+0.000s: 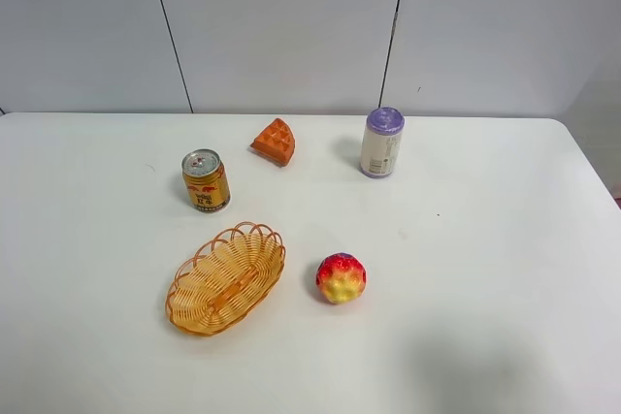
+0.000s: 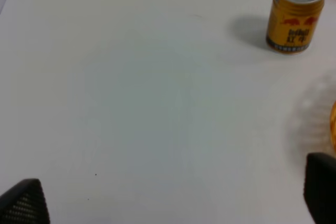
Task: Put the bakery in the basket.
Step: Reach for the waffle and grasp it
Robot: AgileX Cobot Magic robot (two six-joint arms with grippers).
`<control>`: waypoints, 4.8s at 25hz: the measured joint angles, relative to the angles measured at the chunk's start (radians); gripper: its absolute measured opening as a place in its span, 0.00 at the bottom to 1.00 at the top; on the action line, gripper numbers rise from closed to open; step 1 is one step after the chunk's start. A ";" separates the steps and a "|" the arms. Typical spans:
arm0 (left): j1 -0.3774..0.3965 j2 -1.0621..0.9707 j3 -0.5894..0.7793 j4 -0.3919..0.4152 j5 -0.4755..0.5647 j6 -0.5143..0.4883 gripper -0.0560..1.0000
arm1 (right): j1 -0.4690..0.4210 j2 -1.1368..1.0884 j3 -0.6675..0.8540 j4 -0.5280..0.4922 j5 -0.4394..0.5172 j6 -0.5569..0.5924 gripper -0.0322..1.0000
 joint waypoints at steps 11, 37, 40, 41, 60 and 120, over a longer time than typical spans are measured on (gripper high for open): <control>0.000 0.000 0.000 0.000 0.000 0.000 0.98 | 0.000 0.000 0.000 0.000 0.000 0.000 0.99; -0.175 1.123 -0.605 -0.145 -0.547 -0.036 0.98 | 0.000 0.000 0.000 0.000 0.000 0.000 0.99; -0.302 1.293 -0.729 -0.134 -0.567 -0.036 0.98 | 0.000 0.000 0.000 0.000 0.000 0.000 0.99; -0.338 1.351 -0.761 -0.134 -0.568 -0.036 0.98 | 0.000 0.000 0.000 0.000 0.000 0.000 0.99; -0.487 2.126 -1.308 -0.135 -0.402 -0.037 0.98 | 0.000 0.000 0.000 0.000 0.000 0.000 0.99; -0.426 2.573 -1.582 -0.203 -0.450 0.013 0.67 | 0.000 0.000 0.000 0.000 0.000 0.000 0.99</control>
